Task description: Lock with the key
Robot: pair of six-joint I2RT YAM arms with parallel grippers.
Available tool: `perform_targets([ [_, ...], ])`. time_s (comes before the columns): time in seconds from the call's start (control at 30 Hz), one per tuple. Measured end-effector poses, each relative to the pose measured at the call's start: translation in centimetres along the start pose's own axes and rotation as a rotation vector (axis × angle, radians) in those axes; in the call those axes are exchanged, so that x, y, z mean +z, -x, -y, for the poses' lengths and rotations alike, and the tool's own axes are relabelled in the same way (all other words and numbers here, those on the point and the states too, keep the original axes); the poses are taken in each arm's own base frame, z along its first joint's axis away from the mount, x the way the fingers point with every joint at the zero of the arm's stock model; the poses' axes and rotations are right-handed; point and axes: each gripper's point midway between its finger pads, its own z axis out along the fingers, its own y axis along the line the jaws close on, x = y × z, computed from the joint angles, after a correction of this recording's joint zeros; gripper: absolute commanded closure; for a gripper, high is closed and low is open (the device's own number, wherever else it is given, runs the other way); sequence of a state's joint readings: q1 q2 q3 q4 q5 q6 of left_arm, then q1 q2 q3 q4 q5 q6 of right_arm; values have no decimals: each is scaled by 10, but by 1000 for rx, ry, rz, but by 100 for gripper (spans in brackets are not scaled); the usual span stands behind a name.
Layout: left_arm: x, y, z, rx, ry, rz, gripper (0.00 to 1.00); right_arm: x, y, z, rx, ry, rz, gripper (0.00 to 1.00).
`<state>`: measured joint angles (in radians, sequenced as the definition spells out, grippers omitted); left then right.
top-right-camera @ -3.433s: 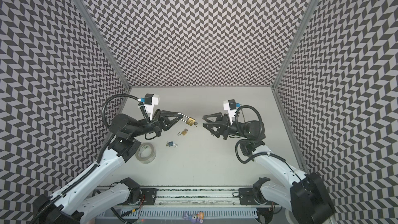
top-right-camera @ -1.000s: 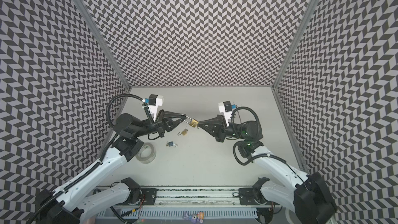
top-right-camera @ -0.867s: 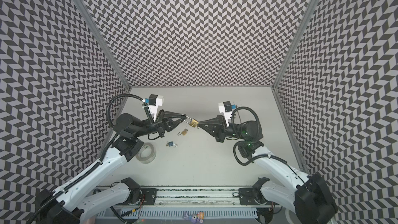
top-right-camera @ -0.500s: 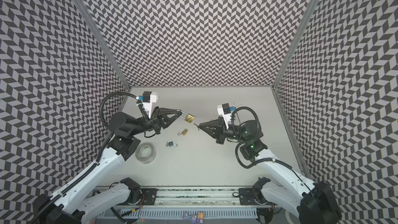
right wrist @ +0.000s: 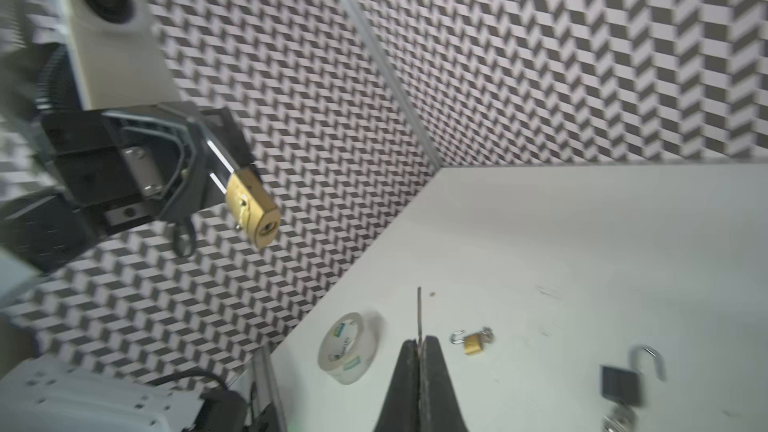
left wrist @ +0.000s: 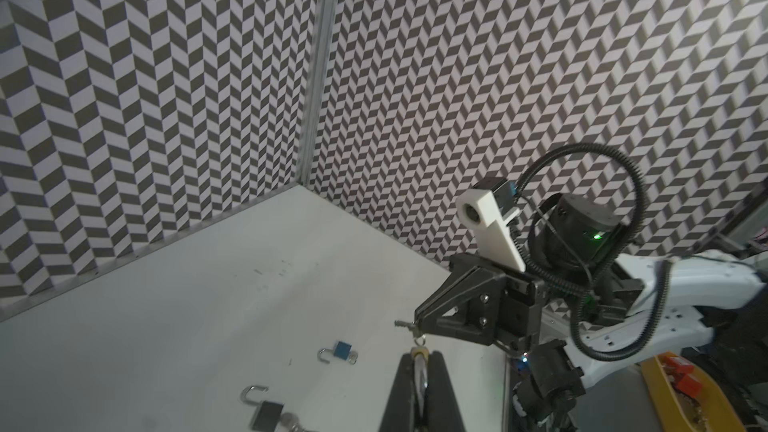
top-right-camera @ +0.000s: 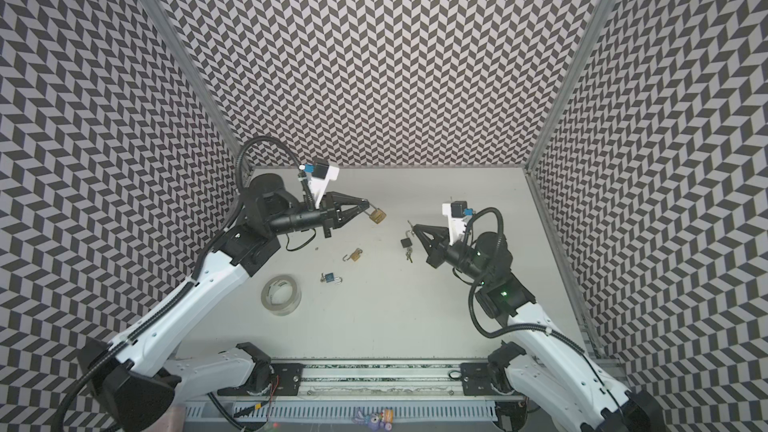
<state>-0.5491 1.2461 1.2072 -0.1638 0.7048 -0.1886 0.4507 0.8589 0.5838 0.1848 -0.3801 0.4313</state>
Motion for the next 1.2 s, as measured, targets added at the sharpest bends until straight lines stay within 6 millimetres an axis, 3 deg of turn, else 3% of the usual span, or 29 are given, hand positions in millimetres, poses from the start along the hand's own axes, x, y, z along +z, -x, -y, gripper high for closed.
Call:
perform_targets([
  [0.07, 22, -27, -13, 5, 43, -108, 100, -1, -7, 23, 24, -94, -23, 100],
  [0.17, 47, -76, -25, 8, 58, -266, 100, -5, -13, 39, 43, -163, -41, 100],
  [0.27, 61, -122, -38, -7, 55, -407, 100, -8, -15, 41, 47, -183, -46, 100],
  [0.43, 77, -171, -72, -35, 85, -574, 100, -15, -11, 38, 33, -183, -32, 100],
  [0.53, 85, -184, -90, -45, 91, -618, 100, -18, -10, 34, 25, -170, -29, 100],
  [0.87, 82, -223, -147, -161, 108, -694, 100, -17, -20, 21, 33, -90, -81, 100],
  [1.03, 86, -244, -151, -204, 88, -732, 100, -17, -21, 17, 32, -68, -91, 100],
  [1.2, 91, -250, -153, -222, 68, -739, 95, -17, -24, 15, 33, -57, -99, 100],
])
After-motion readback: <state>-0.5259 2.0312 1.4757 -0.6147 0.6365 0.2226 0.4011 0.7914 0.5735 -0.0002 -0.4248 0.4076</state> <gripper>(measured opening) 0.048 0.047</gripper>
